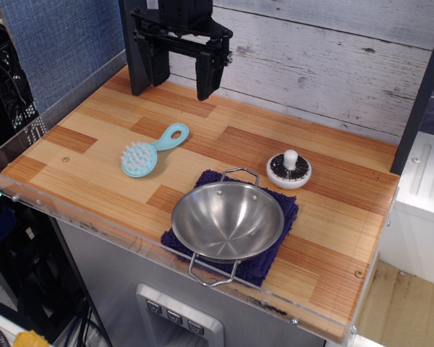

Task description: Place the piece of sushi near the steel pot.

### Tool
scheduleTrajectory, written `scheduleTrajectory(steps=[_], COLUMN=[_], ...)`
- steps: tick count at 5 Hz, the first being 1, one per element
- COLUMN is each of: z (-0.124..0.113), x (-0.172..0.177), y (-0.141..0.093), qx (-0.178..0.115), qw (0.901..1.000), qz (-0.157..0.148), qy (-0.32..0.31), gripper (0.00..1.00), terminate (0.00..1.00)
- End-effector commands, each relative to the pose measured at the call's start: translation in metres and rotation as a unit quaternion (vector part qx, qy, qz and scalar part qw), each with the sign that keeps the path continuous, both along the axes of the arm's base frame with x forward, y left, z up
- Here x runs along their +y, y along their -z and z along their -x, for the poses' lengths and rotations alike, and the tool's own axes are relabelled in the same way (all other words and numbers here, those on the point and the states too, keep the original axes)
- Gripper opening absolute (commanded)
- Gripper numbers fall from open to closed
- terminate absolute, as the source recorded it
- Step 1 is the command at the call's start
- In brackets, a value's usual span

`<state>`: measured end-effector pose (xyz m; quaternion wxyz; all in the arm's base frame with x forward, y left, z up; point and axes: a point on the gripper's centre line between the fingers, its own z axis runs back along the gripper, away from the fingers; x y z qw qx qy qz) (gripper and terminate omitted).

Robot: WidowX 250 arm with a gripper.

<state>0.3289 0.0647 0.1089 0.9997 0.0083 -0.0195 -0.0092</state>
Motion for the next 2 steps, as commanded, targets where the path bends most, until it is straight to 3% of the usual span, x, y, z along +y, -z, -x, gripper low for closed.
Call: scheduleTrajectory(steps=[1, 2], z=[0.0147, 0.0147], x=[0.0003, 0.0003], y=[-0.0288, -0.0288], qx=[-0.046, -0.046], qw=[0.9989, 0.9989], qz=[-0.009, -0.009], qy=[-0.002, -0.002], gripper=[1.00, 1.00], terminate=[0.00, 1.00])
